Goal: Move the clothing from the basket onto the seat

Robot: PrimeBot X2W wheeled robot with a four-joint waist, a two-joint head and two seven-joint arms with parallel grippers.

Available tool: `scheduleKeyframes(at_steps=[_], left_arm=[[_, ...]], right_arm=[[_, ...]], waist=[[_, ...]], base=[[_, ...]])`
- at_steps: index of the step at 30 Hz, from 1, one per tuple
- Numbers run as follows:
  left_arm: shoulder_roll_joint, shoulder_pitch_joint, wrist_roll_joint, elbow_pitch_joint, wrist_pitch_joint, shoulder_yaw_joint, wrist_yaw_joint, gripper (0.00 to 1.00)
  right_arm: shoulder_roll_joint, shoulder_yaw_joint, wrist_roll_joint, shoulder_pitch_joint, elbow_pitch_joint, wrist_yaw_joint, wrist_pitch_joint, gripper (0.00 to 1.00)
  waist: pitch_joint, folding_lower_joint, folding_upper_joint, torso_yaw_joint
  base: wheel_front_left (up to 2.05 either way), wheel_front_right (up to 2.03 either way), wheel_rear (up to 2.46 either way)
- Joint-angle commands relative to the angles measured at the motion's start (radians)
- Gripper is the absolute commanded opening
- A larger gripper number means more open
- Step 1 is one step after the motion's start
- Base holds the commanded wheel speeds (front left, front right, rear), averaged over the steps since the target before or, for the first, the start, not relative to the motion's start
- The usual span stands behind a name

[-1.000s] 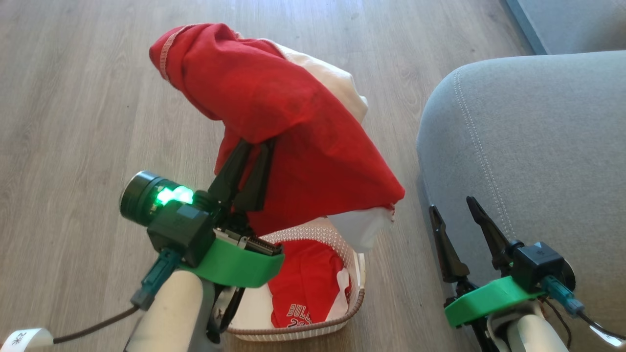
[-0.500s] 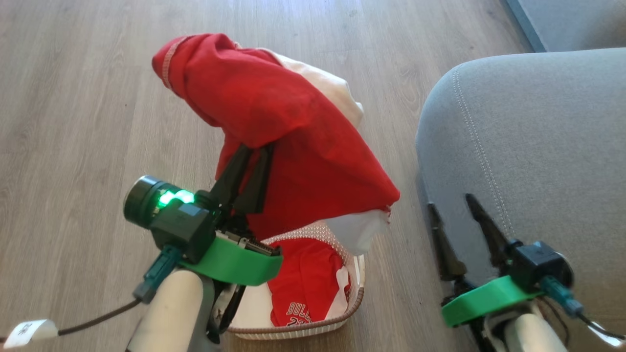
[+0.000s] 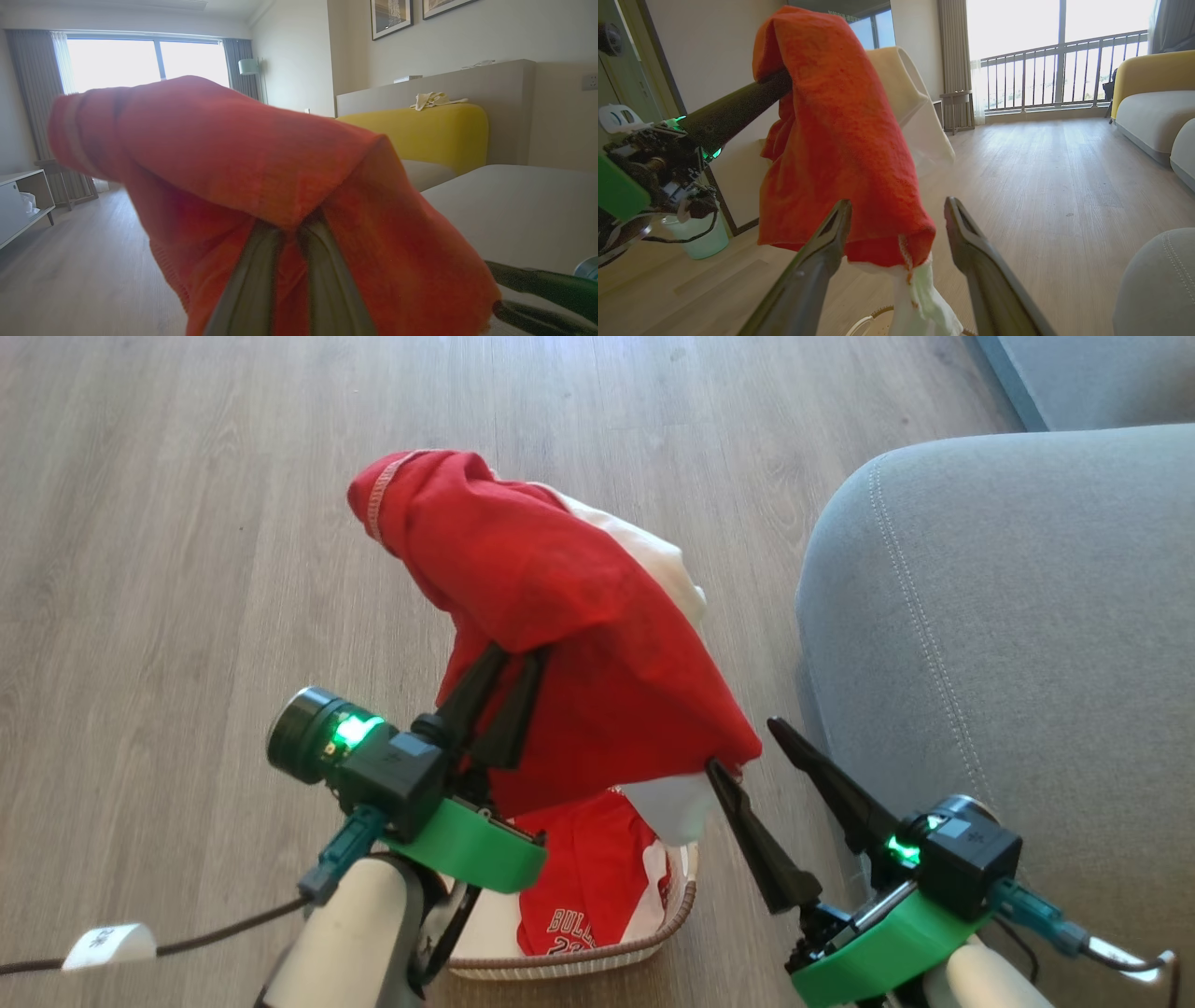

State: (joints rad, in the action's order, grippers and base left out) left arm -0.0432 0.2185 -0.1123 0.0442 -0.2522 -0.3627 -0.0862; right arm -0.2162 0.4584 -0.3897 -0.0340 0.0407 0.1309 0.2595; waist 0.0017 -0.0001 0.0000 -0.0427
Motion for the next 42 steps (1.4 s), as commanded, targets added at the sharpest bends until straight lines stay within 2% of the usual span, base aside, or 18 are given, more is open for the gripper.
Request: scheduleKeyframes(at_steps=[1, 12, 26, 39, 41, 42], left_arm=[[-0.007, 0.028, 0.011, 0.031, -0.010, 0.025, -0.003, 0.00], [-0.009, 0.027, 0.026, 0.012, -0.010, -0.040, -0.041, 0.00], [-0.049, 0.054, 0.014, 0.023, -0.010, -0.234, -0.044, 0.00], [-0.061, 0.075, -0.024, 0.009, -0.010, -0.323, -0.044, 0.00], [-0.061, 0.078, -0.028, 0.006, -0.010, -0.328, -0.044, 0.00], [-0.061, 0.078, -0.028, 0.006, -0.010, -0.328, -0.044, 0.00]], right_arm=[[-0.013, 0.017, -0.002, -0.047, 0.041, 0.000, 0.002, 1.00], [-0.032, 0.036, -0.004, -0.062, 0.047, 0.000, 0.002, 1.00], [-0.038, 0.091, -0.013, -0.104, -0.028, 0.000, 0.002, 1.00], [-0.001, 0.122, 0.012, -0.145, -0.061, 0.000, 0.002, 1.00], [0.005, 0.121, 0.004, -0.147, -0.071, 0.000, 0.002, 0.00], [0.005, 0.121, 0.004, -0.147, -0.071, 0.000, 0.002, 0.00]], waist=[[0.000, 0.0001, 0.0000, 0.000], [-0.007, 0.0001, 0.0000, 0.007], [-0.012, 0.0001, 0.0000, 0.022], [-0.003, 0.0001, 0.0000, 0.038], [-0.003, 0.0001, 0.0000, 0.040], [-0.003, 0.0001, 0.0000, 0.040]], base=[[0.00, 0.00, 0.00], [0.00, 0.00, 0.00], [0.00, 0.00, 0.00], [0.00, 0.00, 0.00], [0.00, 0.00, 0.00], [0.00, 0.00, 0.00]])
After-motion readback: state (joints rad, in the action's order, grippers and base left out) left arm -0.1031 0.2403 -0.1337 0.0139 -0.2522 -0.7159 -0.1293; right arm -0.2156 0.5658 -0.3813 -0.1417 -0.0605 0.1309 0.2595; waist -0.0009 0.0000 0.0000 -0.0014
